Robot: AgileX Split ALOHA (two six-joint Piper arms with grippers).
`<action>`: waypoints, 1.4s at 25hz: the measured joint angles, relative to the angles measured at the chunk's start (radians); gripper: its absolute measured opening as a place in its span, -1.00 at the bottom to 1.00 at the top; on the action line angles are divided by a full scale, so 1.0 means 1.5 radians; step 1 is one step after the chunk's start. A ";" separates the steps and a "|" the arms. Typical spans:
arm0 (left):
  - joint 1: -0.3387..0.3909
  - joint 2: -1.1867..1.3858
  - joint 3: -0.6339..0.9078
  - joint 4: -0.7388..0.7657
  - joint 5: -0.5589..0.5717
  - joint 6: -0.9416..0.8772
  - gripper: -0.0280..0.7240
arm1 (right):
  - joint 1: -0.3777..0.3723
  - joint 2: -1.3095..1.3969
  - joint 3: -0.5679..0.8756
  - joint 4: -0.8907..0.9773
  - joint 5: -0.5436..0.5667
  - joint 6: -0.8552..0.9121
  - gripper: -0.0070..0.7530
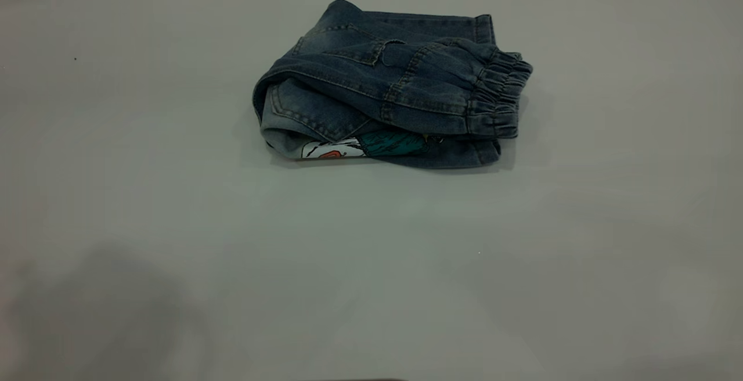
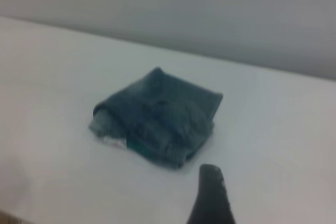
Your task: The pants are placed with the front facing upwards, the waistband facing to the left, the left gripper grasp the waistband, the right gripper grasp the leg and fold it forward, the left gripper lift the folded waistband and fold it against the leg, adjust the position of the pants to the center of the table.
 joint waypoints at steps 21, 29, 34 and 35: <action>0.000 -0.445 0.414 -0.005 0.000 0.008 0.59 | 0.000 -0.230 0.429 -0.072 -0.078 -0.037 0.22; -0.001 -0.467 0.460 -0.005 -0.003 -0.008 0.59 | 0.000 -0.250 0.430 -0.053 -0.081 -0.041 0.22; -0.001 -0.467 0.481 -0.024 -0.028 -0.009 0.59 | 0.000 -0.250 0.430 -0.047 -0.081 -0.045 0.22; -0.001 -0.467 0.482 -0.028 -0.030 -0.007 0.59 | 0.000 -0.250 0.430 -0.047 -0.081 -0.045 0.22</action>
